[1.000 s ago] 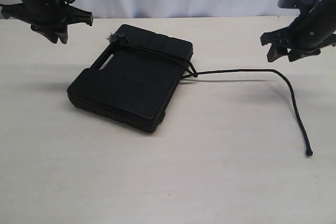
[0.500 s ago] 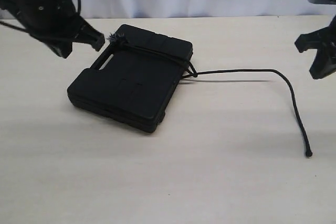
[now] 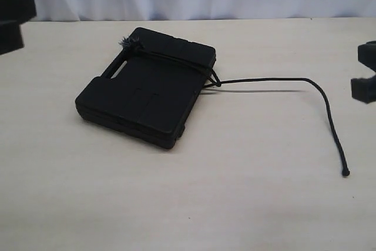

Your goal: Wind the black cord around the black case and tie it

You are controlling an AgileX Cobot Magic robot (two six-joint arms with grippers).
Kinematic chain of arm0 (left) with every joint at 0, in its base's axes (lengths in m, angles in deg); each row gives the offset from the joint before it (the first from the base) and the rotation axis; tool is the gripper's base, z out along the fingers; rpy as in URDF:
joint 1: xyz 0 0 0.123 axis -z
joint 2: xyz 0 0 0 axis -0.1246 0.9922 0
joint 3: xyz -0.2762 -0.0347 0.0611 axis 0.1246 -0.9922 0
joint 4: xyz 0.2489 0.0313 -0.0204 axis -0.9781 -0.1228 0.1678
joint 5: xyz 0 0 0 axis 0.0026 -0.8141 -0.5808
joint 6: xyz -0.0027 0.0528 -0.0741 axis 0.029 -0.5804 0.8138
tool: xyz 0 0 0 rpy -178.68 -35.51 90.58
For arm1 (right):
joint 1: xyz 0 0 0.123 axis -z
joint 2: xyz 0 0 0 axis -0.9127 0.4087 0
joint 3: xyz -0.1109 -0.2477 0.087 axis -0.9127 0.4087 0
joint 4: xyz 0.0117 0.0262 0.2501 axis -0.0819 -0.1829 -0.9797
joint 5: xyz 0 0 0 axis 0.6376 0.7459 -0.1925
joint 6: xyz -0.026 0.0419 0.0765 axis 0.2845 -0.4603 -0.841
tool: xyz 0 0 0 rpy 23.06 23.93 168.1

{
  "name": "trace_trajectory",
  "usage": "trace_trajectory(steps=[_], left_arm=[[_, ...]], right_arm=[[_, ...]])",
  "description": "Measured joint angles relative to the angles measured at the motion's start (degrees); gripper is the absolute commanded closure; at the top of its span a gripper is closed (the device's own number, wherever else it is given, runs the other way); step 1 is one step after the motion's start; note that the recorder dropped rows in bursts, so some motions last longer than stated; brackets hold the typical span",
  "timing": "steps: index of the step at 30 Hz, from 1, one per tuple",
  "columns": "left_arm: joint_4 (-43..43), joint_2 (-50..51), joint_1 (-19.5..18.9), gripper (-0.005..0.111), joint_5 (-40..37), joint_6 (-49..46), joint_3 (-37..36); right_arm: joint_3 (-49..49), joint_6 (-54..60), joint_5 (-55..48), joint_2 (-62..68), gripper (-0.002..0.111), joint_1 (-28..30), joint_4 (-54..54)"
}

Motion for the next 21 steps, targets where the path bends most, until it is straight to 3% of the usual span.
trace_trajectory(steps=[5,11,21], left_arm=[[0.0,-5.72,0.0,0.107,8.7,0.11,-5.06],[0.0,-7.03,0.0,0.107,10.09,0.11,-5.06],[0.0,-7.03,0.0,0.107,10.09,0.11,-5.06]], right_arm=[[9.33,0.0,6.16,-8.17,0.103,-0.82,-3.15],[15.0,0.0,6.37,-13.59,0.103,-0.82,-5.41],[16.26,0.0,6.99,-16.85,0.103,-0.82,-5.65]])
